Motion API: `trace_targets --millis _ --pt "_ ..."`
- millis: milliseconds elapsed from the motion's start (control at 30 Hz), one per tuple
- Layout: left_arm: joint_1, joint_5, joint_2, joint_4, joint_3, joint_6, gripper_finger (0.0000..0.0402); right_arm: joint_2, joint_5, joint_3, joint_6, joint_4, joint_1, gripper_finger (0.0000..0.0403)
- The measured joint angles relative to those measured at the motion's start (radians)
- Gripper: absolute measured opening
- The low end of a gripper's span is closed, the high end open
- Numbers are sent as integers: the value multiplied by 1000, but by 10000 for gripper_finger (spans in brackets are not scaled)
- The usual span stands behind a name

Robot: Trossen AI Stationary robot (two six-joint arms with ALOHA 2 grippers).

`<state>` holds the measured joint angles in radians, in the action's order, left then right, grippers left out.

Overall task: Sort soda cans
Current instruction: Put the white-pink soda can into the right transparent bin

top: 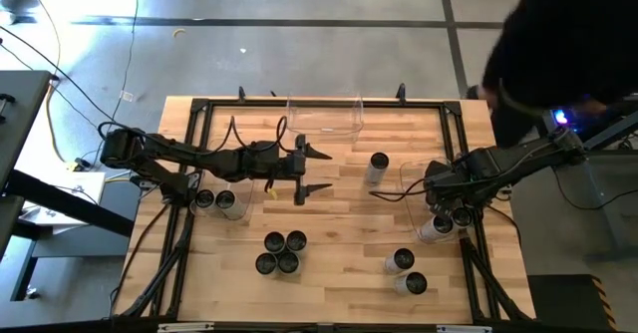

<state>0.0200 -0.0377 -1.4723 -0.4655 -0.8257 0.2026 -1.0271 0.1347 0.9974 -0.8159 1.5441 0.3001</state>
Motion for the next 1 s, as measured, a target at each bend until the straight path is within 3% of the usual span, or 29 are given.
trace_targets --millis 400,667,833,1000 --pt "0 0 0 21 0 -16 340 0 9 0 67 26 -4 234" --pt "-1 0 0 20 0 -17 340 0 -54 0 82 27 -4 234" --pt "-1 0 0 20 0 -17 340 0 -15 0 82 27 -4 234" --pt "-1 0 0 17 0 -17 340 0 28 1 83 27 -4 286"
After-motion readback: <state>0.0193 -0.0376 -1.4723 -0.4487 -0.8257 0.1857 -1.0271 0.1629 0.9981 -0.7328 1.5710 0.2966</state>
